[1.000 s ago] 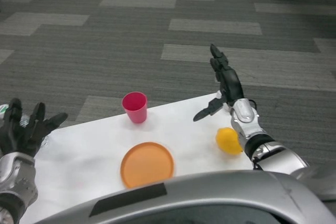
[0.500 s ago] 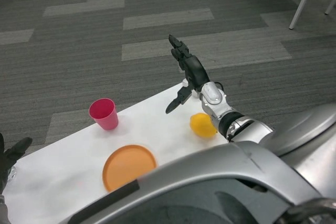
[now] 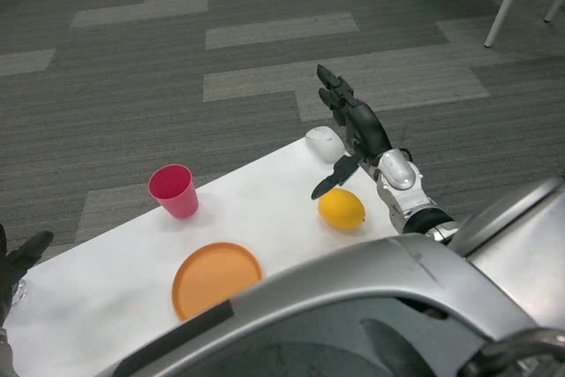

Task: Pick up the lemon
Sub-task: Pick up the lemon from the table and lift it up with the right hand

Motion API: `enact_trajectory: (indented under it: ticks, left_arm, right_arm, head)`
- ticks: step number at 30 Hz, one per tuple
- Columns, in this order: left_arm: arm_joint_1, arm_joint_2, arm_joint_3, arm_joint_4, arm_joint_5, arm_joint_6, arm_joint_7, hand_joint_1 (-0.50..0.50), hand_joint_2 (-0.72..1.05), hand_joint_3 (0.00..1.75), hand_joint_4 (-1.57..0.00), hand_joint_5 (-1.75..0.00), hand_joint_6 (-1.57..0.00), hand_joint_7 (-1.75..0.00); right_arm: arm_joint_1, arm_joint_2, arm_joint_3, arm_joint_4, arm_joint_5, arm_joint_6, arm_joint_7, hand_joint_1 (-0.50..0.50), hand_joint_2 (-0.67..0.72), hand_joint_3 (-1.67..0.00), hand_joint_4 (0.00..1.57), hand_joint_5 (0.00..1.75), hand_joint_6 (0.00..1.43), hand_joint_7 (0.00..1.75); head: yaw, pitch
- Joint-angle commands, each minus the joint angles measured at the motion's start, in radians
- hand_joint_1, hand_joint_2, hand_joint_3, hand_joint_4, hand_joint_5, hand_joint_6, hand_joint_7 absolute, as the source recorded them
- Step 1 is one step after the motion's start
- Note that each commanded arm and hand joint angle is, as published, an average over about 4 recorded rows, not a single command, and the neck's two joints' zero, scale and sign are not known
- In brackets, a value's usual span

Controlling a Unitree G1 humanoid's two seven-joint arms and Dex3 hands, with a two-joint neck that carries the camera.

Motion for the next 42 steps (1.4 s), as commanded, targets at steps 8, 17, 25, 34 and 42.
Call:
enact_trajectory:
  ticks: [8, 17, 25, 34, 42]
  left_arm:
    - [-0.023, 0.011, -0.003, 0.007, 0.004, 0.016, 0.003, 0.50, 1.05, 0.09, 0.00, 0.00, 0.00, 0.00]
    - [-0.091, -0.001, -0.068, 0.069, 0.003, 0.041, 0.003, 0.50, 1.05, 0.09, 0.00, 0.00, 0.00, 0.00]
    - [-0.098, -0.013, -0.082, 0.081, 0.003, 0.051, 0.003, 0.50, 1.05, 0.09, 0.00, 0.00, 0.00, 0.00]
    - [-0.092, -0.013, -0.078, 0.078, 0.000, 0.051, 0.002, 0.50, 1.05, 0.09, 0.00, 0.00, 0.00, 0.00]
    - [-0.086, -0.012, -0.071, 0.073, 0.000, 0.051, 0.001, 0.50, 1.05, 0.09, 0.00, 0.00, 0.00, 0.00]
  right_arm:
    - [0.232, 0.053, -0.112, -0.127, 0.020, 0.002, 0.005, -0.32, 0.20, -0.24, 0.00, 0.29, 0.00, 0.00]
    - [0.365, 0.074, -0.109, -0.102, 0.036, -0.011, 0.012, -0.33, 0.28, -0.24, 0.00, 0.29, 0.00, 0.00]
    - [0.318, 0.098, -0.063, 0.058, 0.034, -0.067, 0.012, -0.33, 0.19, -0.24, 0.00, 0.39, 0.00, 0.00]
    - [0.223, 0.119, -0.028, 0.219, 0.029, -0.122, 0.002, -0.26, -0.15, -0.26, 0.00, 0.65, 0.00, 0.00]
    - [0.172, 0.128, -0.034, 0.317, 0.026, -0.165, -0.030, -0.25, -0.27, -0.38, 0.00, 0.85, 0.00, 0.00]
  head:
    - [-0.027, -0.013]
    - [-0.095, -0.048]
    - [-0.104, -0.060]
    - [-0.092, -0.059]
    - [-0.088, -0.065]
